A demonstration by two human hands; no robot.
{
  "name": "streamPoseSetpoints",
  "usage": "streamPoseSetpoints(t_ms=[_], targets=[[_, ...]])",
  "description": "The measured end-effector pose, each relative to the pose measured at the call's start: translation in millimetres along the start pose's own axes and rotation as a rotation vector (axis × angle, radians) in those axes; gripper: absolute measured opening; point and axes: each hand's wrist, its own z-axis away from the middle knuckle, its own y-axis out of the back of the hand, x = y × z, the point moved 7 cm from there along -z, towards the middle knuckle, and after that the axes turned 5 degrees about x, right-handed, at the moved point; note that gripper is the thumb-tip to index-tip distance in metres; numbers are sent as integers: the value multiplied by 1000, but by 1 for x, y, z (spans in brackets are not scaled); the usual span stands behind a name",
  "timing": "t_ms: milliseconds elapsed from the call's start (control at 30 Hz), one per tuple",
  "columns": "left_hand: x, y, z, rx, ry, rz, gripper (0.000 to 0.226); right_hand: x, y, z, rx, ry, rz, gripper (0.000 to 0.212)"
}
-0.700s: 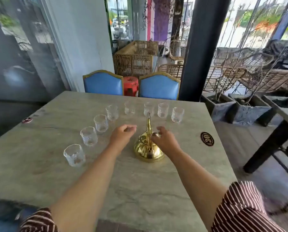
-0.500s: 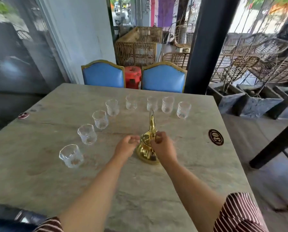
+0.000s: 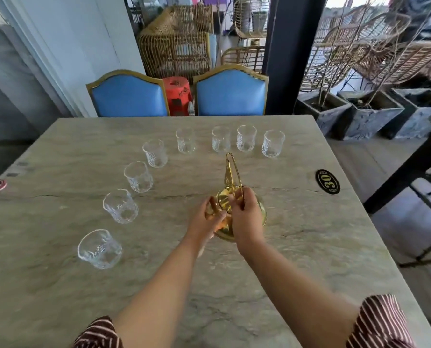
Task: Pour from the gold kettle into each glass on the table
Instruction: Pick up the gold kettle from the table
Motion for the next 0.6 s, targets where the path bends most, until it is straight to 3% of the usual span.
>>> streamPoseSetpoints(t_ms=[267,467,567,600], targets=[[-3,-5,-4,-13,12,35,82,10,10,-6,-48,-56,-104,12],[18,-18,-2,-45,-120,-31,76,-8,29,-23,-18,-35,-108,16],[44,-37,-1,-96,-178,-91,110,-27,44,-37,19,19,-93,11],[50,-44,-2,-116,-185,-108,111,-32,50,-43,31,44,-73,9]])
